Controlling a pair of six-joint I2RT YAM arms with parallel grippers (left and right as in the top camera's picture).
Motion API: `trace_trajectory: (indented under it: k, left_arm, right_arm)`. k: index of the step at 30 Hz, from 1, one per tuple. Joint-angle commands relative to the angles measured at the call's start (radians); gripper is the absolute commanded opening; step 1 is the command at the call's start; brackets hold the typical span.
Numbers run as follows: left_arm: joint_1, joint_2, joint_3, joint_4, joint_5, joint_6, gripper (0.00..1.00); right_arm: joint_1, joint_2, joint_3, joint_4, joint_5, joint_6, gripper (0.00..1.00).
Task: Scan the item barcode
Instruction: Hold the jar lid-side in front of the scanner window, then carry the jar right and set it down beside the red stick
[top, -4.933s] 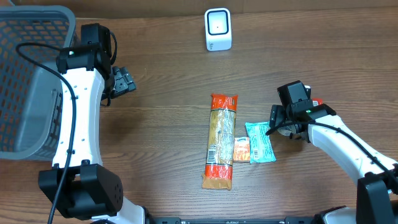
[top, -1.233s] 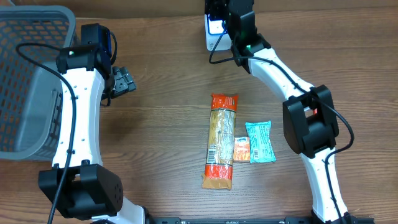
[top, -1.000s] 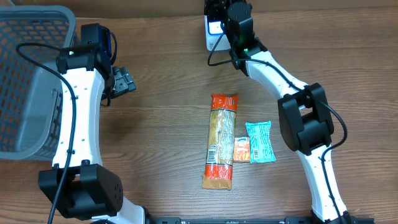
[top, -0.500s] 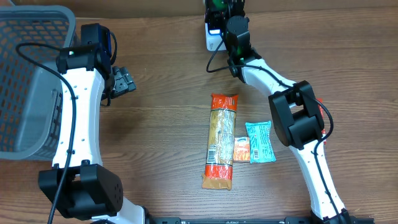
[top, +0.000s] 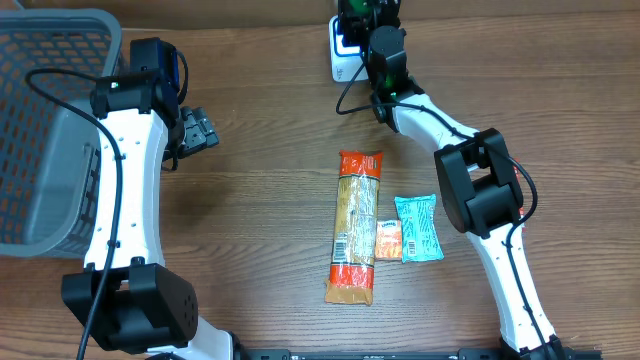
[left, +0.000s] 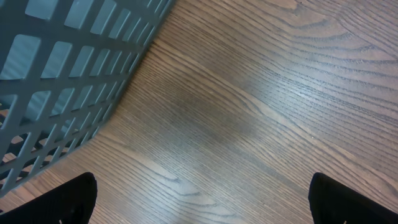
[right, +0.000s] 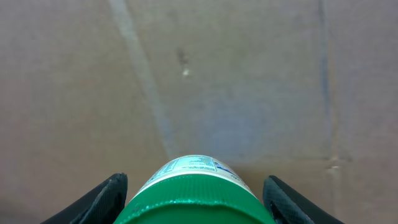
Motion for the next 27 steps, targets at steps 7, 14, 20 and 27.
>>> trace_trajectory:
  k: [7, 14, 20, 27]
  left_arm:
    - [0.002, 0.003, 0.022, -0.002, 0.001, 0.022, 1.0]
    - [0.002, 0.003, 0.022, -0.002, 0.001, 0.022, 1.0]
    - [0.002, 0.003, 0.022, -0.002, 0.001, 0.022, 1.0]
    - [0.002, 0.003, 0.022, -0.002, 0.001, 0.022, 1.0]
  right_arm:
    - [-0.003, -0.006, 0.02, 0.0, 0.016, 0.014, 0.29]
    - [-0.004, -0.034, 0.02, 0.209, 0.011, 0.024, 0.26]
    - [-0.003, -0.225, 0.02, -0.067, -0.04, 0.026, 0.26]
    - [-0.018, -0.498, 0.02, -0.605, -0.04, 0.026, 0.26]
